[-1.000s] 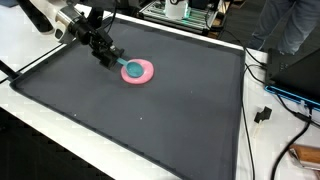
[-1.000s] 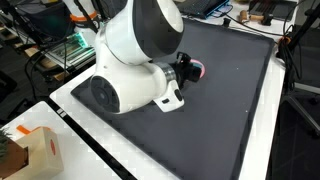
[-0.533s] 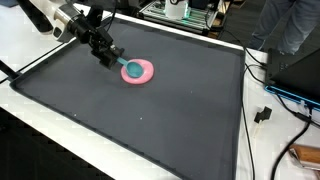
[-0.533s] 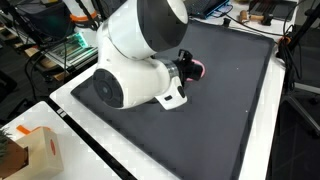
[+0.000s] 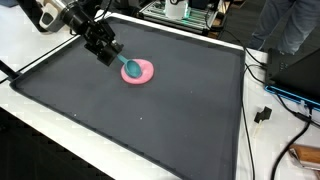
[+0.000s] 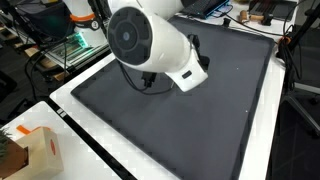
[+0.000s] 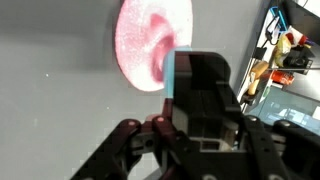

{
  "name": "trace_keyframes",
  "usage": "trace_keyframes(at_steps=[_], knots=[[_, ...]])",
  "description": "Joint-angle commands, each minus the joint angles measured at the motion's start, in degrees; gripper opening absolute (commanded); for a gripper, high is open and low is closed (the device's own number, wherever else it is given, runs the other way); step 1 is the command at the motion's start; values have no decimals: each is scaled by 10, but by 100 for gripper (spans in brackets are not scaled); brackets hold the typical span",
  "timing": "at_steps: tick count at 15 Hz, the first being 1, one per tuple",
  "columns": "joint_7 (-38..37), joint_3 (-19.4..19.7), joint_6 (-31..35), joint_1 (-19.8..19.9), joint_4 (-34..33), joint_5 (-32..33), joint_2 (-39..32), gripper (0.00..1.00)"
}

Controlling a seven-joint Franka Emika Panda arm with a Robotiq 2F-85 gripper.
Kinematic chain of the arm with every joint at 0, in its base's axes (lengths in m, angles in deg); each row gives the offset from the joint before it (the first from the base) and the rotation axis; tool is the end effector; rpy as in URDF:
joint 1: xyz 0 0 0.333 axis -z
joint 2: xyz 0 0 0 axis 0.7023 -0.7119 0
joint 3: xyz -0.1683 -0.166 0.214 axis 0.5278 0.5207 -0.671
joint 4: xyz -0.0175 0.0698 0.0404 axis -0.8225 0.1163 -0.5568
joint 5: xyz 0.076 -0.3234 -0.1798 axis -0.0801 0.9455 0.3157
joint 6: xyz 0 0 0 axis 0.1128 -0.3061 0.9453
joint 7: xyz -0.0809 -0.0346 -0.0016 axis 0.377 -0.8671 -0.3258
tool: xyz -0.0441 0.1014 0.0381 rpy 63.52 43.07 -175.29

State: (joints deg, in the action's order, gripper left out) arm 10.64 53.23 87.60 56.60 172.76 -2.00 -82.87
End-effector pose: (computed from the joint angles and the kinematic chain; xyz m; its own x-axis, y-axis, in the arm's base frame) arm 0.6248 -0.1076 0.2430 0.9724 0.1549 0.1745 0.2333 -0.6436 -0.7290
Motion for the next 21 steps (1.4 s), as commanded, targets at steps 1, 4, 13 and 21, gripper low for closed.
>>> trace_keyframes(at_steps=[1,4,13,21], knots=[[-11,-7,33,-16,39,35,66,25],[-32,-7,67,-41,55,88,113,25],[-207,-39,109,-102,90,325,233,25],[-354,-65,106,-134,111,478,281,25]])
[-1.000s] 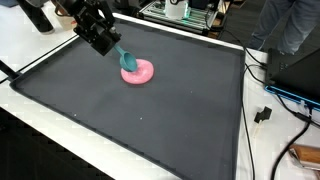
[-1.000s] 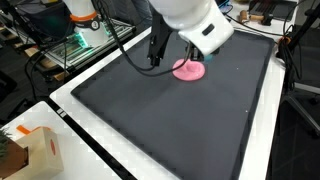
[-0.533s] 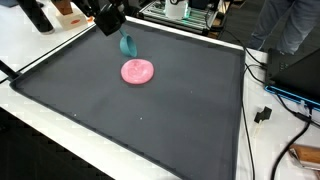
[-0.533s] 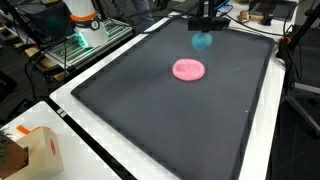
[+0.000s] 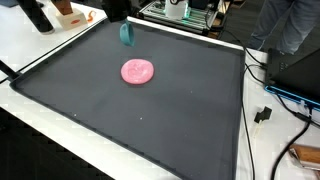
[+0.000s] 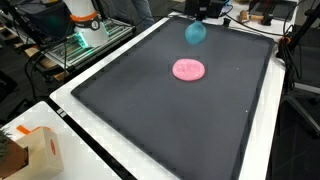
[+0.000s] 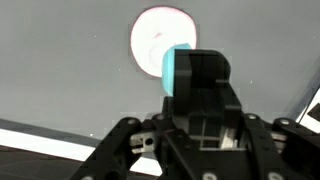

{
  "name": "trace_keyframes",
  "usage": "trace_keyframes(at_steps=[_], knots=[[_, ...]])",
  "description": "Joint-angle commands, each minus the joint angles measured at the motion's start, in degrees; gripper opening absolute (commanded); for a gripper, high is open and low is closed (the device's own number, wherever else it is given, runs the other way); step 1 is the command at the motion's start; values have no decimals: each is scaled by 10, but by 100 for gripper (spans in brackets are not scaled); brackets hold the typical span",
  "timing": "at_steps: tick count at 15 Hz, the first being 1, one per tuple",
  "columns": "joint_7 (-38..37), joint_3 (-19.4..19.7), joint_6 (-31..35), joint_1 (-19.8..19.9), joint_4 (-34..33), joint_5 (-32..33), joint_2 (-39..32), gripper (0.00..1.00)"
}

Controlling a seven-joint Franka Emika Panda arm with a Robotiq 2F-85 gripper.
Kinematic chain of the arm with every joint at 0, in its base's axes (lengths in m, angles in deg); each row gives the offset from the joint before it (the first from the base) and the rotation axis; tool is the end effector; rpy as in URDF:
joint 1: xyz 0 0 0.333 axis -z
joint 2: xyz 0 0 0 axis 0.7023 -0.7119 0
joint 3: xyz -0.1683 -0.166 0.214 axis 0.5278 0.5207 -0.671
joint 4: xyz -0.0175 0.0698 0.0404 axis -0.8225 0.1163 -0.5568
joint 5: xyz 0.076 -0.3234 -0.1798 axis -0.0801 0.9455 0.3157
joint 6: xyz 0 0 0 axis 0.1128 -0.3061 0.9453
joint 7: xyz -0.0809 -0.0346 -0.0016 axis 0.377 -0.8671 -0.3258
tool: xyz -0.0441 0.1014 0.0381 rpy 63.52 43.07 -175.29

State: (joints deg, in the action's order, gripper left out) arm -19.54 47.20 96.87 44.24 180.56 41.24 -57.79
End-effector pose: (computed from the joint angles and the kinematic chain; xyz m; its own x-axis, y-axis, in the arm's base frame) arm 0.5945 0.0280 0.4407 0.9120 0.4062 0.0566 0.4102 -0.9046 -0.1160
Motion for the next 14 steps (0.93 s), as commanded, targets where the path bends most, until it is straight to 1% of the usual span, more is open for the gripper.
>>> trace_keyframes(at_steps=[1,2,3,4,6,12,13,14], knots=[[-65,-6,14,-12,34,54,32,25],[-76,-8,11,-14,35,61,35,25],[-46,-14,-32,-11,26,41,33,25],[-51,-12,-9,-8,9,40,15,50],[-50,-16,-25,-9,9,39,17,50],[-50,-17,-26,-10,9,39,17,50],[-50,-17,-26,-10,9,39,17,25],[-79,-16,-17,-16,11,63,14,25]])
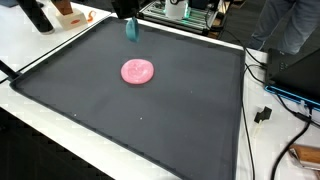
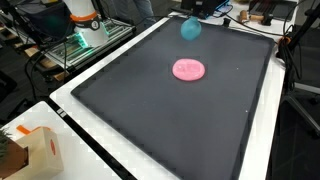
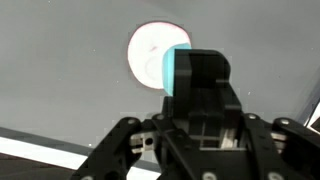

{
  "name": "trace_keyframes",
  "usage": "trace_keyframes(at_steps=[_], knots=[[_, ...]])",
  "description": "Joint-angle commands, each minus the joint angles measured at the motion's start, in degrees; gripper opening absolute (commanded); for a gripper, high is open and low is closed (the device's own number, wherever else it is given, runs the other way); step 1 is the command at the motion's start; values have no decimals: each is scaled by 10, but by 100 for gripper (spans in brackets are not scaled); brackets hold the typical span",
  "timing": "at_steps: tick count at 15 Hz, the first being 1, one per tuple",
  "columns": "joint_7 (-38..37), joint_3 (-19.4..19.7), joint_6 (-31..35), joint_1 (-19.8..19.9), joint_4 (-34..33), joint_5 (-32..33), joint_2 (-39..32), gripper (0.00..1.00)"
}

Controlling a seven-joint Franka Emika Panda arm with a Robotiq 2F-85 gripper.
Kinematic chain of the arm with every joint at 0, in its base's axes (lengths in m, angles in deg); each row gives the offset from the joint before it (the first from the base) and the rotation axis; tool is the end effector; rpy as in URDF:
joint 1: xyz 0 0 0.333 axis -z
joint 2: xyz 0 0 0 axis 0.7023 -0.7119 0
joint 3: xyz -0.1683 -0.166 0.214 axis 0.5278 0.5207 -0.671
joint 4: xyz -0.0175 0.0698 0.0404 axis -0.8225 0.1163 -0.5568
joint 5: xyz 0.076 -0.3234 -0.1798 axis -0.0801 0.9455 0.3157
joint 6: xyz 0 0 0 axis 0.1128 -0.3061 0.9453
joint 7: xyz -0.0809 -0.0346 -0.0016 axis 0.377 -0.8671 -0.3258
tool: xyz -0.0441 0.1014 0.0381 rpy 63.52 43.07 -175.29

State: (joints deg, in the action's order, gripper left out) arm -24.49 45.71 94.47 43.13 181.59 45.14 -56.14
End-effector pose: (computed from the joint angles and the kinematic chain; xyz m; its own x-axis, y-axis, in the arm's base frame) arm 0.5813 0.0492 0.4454 0.9166 0.3997 -0.0005 0.3985 -0.9140 -0.0758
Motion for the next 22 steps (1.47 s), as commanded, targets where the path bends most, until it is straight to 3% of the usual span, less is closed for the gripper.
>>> trace_keyframes(at_steps=[1,6,12,17,22], knots=[[-58,-2,25,-13,6,51,-4,25],[-240,-3,78,-57,20,210,-17,25],[-469,1,36,-115,19,384,-52,25],[-587,-3,-32,-144,13,450,-84,25],[-657,-8,-83,-155,9,470,-106,25]])
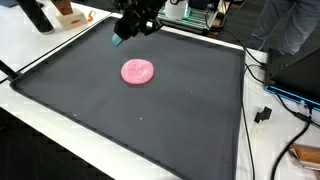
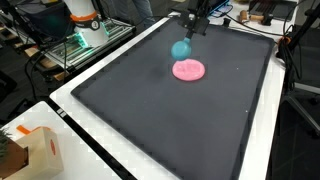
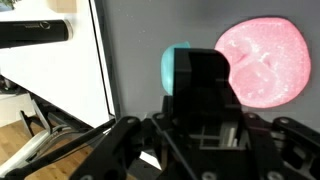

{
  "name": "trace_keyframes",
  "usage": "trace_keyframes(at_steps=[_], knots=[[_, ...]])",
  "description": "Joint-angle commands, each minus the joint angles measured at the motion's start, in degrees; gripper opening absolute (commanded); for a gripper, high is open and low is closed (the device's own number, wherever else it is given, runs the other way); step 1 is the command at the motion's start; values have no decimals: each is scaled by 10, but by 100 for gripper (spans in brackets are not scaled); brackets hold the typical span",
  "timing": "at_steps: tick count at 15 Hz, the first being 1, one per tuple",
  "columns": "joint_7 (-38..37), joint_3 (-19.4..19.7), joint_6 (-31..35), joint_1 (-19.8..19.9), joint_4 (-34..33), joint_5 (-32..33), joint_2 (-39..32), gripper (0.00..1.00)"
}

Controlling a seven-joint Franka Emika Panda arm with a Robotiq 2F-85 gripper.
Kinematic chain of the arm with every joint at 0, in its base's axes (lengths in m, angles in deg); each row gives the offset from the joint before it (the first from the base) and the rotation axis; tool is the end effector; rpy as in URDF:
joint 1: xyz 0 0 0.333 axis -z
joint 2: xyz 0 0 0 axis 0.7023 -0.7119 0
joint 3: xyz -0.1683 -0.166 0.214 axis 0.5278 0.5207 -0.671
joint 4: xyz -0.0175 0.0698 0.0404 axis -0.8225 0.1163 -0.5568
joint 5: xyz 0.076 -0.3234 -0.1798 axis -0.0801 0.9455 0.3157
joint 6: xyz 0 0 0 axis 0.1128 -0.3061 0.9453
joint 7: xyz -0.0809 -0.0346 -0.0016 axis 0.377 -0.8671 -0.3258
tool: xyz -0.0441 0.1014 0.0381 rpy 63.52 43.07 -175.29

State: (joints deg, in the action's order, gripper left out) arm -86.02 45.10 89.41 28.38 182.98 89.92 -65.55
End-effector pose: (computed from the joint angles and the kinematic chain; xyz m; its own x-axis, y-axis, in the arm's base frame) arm 0.5719 0.1441 0.3498 0.9970 -0.0172 0.0759 -0.0612 -0.7757 0.6281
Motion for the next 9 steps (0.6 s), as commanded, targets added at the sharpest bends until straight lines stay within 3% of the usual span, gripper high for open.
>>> trace_keyframes(at_steps=[1,9], knots=[[-54,-3,-38,-8,-4,23,-17,25],[-140,-1,-36,-10,-1,47,-42,25]])
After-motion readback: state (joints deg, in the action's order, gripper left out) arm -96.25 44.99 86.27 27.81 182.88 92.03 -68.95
